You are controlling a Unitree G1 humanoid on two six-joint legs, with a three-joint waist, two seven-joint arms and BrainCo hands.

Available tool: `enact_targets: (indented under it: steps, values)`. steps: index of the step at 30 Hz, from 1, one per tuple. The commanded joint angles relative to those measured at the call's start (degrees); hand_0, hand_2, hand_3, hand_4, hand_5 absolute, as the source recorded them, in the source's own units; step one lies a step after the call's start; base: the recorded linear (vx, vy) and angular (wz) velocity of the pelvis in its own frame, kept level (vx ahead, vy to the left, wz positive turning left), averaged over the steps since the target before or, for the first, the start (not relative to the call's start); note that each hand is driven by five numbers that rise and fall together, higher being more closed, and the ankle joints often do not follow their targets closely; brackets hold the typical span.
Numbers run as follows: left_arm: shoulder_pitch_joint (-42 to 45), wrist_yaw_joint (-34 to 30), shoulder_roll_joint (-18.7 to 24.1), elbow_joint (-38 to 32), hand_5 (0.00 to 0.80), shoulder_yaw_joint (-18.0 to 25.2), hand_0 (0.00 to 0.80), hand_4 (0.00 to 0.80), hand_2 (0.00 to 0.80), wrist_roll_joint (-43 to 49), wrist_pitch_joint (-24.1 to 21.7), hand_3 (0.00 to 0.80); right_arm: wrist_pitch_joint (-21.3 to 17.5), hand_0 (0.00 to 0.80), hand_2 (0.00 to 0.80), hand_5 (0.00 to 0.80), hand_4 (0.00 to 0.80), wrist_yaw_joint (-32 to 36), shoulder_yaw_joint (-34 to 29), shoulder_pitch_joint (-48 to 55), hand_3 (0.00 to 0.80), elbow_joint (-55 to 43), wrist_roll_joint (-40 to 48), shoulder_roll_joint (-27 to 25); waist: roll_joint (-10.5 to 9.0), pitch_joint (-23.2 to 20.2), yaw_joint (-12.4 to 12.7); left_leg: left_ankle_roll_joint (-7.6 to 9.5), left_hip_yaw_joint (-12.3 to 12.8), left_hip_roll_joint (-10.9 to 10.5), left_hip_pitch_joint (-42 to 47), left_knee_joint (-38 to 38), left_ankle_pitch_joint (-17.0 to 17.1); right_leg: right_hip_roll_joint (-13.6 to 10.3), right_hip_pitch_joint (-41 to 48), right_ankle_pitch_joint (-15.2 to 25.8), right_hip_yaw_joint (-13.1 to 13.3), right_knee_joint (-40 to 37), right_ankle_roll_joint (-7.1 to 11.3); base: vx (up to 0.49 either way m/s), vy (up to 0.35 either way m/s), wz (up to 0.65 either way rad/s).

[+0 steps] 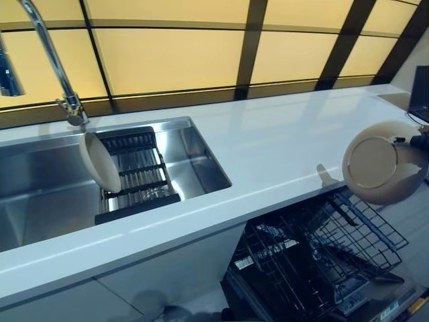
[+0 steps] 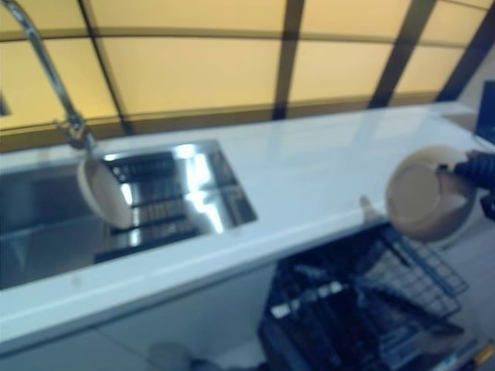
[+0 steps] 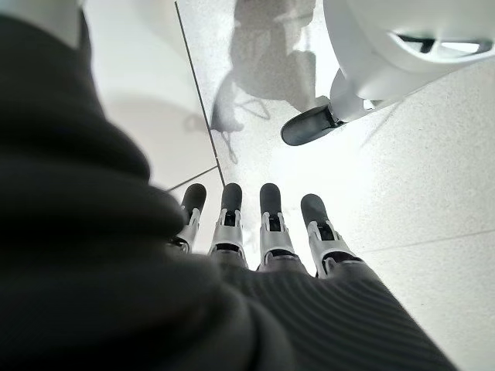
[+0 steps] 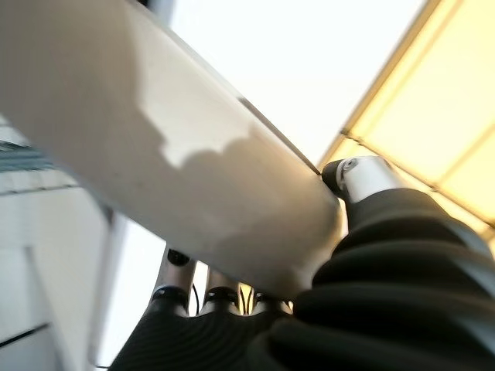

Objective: Take plates into dishwasher

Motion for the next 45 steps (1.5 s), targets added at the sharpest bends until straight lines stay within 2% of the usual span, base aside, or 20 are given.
enact_targets:
  steps: [1, 7, 12, 21, 26, 30, 38, 45]
  values:
    - [-2.1, -0.9, 2.3, 2.7, 0.0, 2.6, 0.0, 0.0, 0.0, 3.2, -0.7, 0.0, -1.9, 0.8, 0.8, 0.8, 0.8, 3.8, -6.0, 2.1, 0.8, -2.6, -2.5, 2.2, -3.14, 0.5, 0.3, 1.98, -1.5, -0.1, 0.9, 0.2, -1.7, -1.8, 2.8, -0.1, 0.6, 0.2, 4.61, -0.024, -0.012, -0.09]
    - [-2.0, -1.3, 2.5, 3.0, 0.0, 3.5, 0.0, 0.0, 0.0, 4.1, -1.3, 0.0, -2.8, 0.8, 0.8, 0.8, 0.8, 8.2, -9.5, 10.5, 0.8, -5.5, -5.9, 3.5, -3.01, 0.9, -0.6, 2.05, -0.8, 0.0, 1.4, 0.2, -1.9, -1.6, 3.1, -0.3, 1.1, 0.2, 4.68, -0.015, -0.015, -0.1]
    - [-2.0, -1.5, 2.8, 3.2, 0.0, 4.1, 0.0, 0.0, 0.0, 4.4, -1.5, 0.0, -3.3, 0.8, 0.8, 0.8, 0.8, 10.0, -10.9, 13.6, 0.8, -8.0, -7.1, 4.6, -2.9, 1.2, -1.0, 2.1, -0.3, 0.1, 1.6, 0.2, -1.9, -1.5, 2.9, -0.2, 1.2, 0.2, 4.78, -0.013, -0.009, 0.0]
    - [-1.9, -1.7, 2.1, 3.1, 0.0, 4.4, 0.0, 0.0, 0.0, 4.0, -2.3, 0.0, -1.4, 0.8, 0.8, 0.8, 0.8, 7.3, -9.4, 16.4, 0.8, -13.4, -8.7, 10.6, -2.36, 1.7, -0.9, 2.22, -0.4, 0.0, 1.6, 0.2, -2.1, -1.5, 2.9, -0.3, 1.2, 0.2, 4.78, -0.002, -0.001, 0.0]
    - [-2.7, -1.4, 1.6, 2.7, 0.0, 3.8, 0.0, 0.0, 0.0, 4.1, -1.7, 0.0, -2.2, 0.8, 0.8, 0.8, 0.8, 4.1, -5.5, 15.5, 0.8, -13.6, -13.2, 16.0, -1.99, 2.2, -0.2, 2.24, -0.7, 0.0, 1.4, 0.2, -2.1, -1.7, 2.9, -0.4, 0.8, 0.2, 4.84, -0.006, -0.001, 0.0]
    - [-2.9, -1.4, 1.5, 2.4, 0.0, 3.5, 0.0, 0.0, 0.0, 4.3, -1.3, 0.0, -2.7, 0.8, 0.8, 0.8, 0.8, 3.0, -2.5, 13.9, 0.8, -12.9, -15.6, 17.9, -1.83, 2.4, 0.4, 2.27, -1.1, 0.0, 1.4, 0.2, -2.0, -1.9, 2.9, -0.5, 0.3, 0.2, 4.88, 0.0, 0.0, 0.0]
    - [-3.1, -0.2, 0.2, 0.6, 0.0, 2.0, 0.0, 0.0, 0.0, 4.9, -0.2, 0.0, -6.2, 0.8, 0.8, 0.8, 0.8, -1.3, 4.3, 13.5, 0.8, -9.3, -27.7, 26.5, -1.06, 2.9, 2.0, 2.39, -2.0, -0.2, 1.3, 0.2, -2.1, -2.4, 3.2, -0.7, -0.8, 0.2, 4.97, 0.0, 0.0, 0.0]
    - [-3.7, -0.1, 0.1, -0.5, 0.0, 0.8, 0.0, 0.0, 0.0, 5.2, 0.6, 0.0, -9.2, 0.8, 0.8, 0.8, 0.8, -5.2, 9.2, 12.7, 0.8, -3.7, -32.4, 30.5, -0.94, 2.9, 3.3, 2.7, -2.6, -0.3, 1.0, 0.2, -1.9, -2.6, 3.1, -0.6, -1.6, 0.2, 4.96, -0.002, -0.004, 0.02]
